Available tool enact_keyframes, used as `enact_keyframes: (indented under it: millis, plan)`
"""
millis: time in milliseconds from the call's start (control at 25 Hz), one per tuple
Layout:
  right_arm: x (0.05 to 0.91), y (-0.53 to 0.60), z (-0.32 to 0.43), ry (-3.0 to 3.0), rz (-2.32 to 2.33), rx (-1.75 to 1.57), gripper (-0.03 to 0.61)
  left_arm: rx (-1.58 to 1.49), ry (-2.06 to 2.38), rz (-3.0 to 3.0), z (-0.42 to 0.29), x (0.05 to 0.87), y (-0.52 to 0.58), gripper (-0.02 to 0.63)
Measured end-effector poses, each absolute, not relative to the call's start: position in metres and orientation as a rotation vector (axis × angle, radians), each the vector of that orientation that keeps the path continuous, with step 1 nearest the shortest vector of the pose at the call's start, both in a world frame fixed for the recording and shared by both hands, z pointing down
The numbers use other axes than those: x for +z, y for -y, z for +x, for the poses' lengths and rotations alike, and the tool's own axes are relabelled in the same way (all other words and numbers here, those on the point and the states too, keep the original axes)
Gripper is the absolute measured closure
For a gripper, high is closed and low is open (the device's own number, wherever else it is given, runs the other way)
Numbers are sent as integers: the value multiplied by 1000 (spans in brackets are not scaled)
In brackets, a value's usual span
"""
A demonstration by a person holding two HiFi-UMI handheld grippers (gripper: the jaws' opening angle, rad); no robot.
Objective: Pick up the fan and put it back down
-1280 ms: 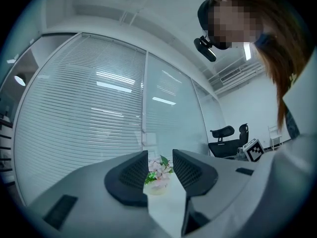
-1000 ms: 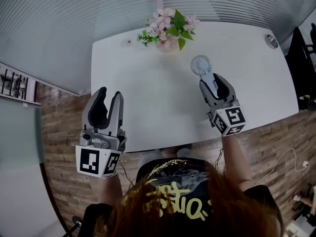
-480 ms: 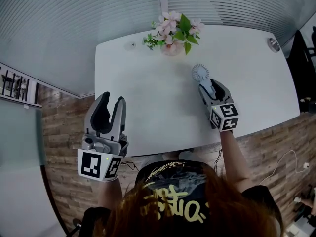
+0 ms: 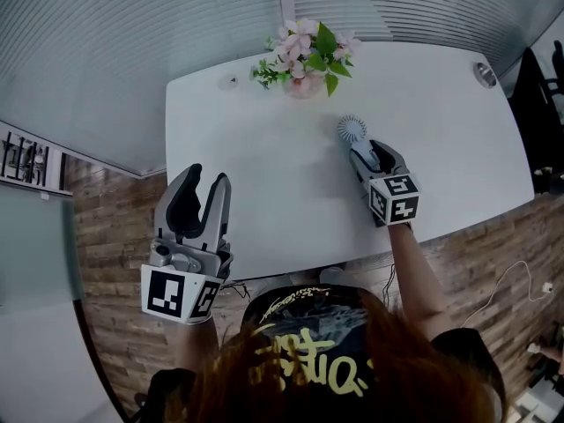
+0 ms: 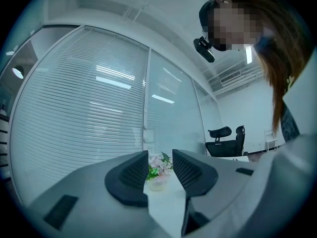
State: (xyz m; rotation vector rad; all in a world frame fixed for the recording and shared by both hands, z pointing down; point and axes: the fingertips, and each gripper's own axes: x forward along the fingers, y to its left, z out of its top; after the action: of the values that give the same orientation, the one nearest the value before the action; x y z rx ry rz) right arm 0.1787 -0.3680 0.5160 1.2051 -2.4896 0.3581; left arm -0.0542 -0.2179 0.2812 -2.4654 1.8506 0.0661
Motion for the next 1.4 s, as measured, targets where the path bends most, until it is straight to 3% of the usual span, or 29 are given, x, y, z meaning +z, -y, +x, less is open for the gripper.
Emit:
enact_keyframes:
  millis: [880,1400]
  plan:
    - [538,367,165,2328,1078,368,360,73,-1792,-2500,-34,281,226,476]
    - [459,354,182,2560,1157,338,351,79,-1734,-2528,-4,279,234,476]
